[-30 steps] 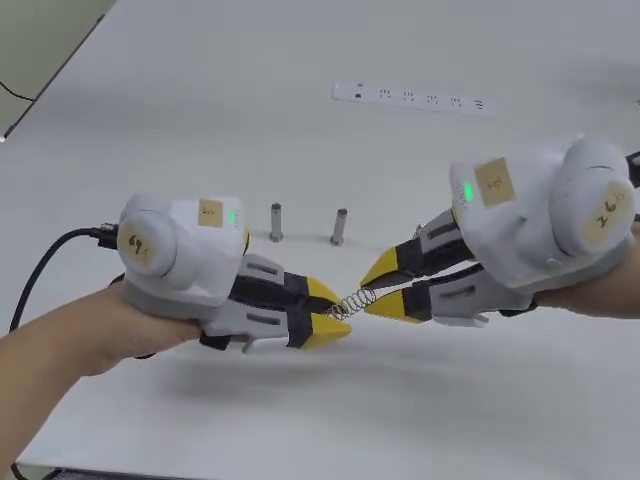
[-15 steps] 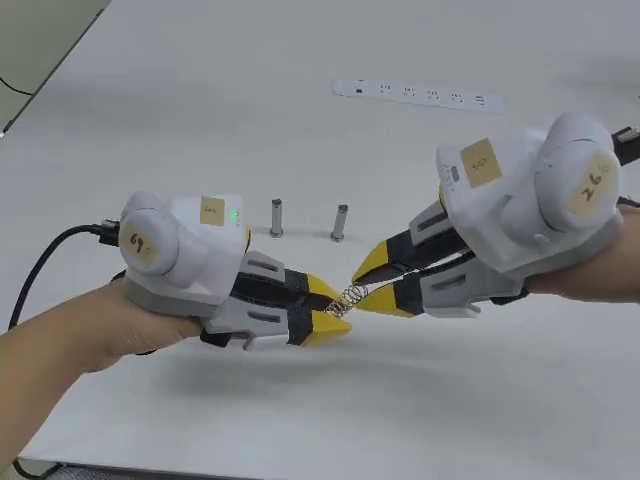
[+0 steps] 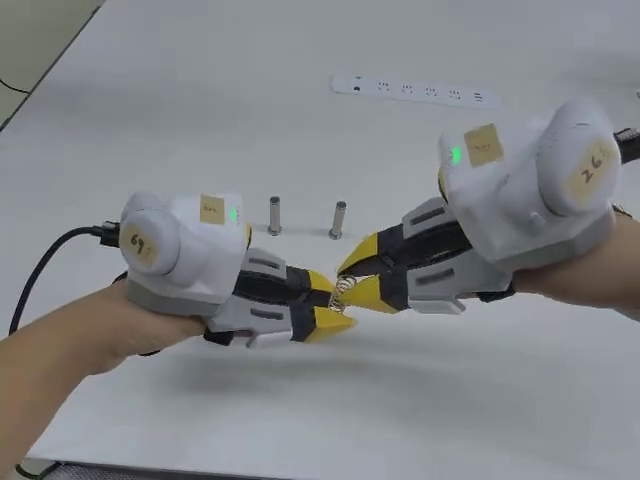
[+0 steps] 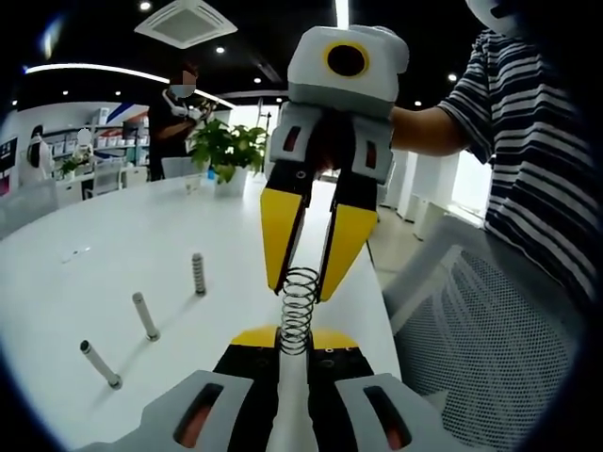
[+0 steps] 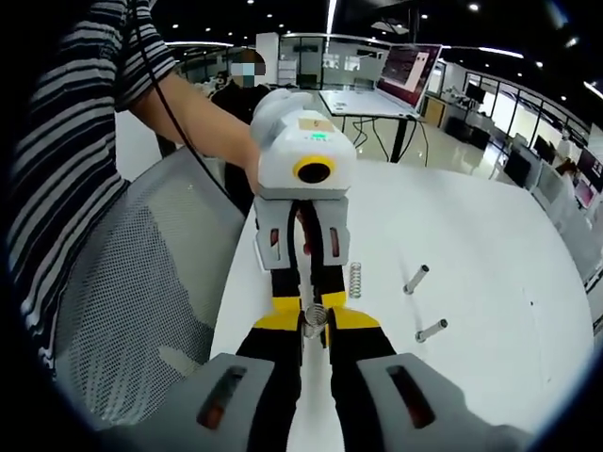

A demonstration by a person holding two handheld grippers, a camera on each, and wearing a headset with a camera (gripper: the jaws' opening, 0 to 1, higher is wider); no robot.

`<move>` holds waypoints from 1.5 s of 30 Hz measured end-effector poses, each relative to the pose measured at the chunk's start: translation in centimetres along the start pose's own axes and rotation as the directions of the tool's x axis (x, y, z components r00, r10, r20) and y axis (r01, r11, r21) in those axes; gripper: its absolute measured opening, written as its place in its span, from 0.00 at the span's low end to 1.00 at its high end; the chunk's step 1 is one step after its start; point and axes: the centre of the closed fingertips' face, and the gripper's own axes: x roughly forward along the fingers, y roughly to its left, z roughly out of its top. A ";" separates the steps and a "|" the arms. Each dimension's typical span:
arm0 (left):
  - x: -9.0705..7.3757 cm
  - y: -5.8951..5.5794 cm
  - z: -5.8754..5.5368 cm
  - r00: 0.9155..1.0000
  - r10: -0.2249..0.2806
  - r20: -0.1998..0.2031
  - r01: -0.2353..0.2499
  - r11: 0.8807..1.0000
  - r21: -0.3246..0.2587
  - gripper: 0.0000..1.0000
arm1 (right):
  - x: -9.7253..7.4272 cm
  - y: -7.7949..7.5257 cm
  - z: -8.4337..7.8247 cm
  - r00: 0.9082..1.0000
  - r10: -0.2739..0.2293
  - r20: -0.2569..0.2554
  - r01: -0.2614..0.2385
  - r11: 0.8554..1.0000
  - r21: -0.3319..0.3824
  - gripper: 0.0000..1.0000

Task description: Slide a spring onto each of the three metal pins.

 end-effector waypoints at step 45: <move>-2.1 2.8 -0.1 0.987 0.158 0.019 -0.156 0.984 -0.081 0.23 | -0.7 -2.6 0.6 0.990 -0.140 0.005 0.140 0.988 -0.059 0.07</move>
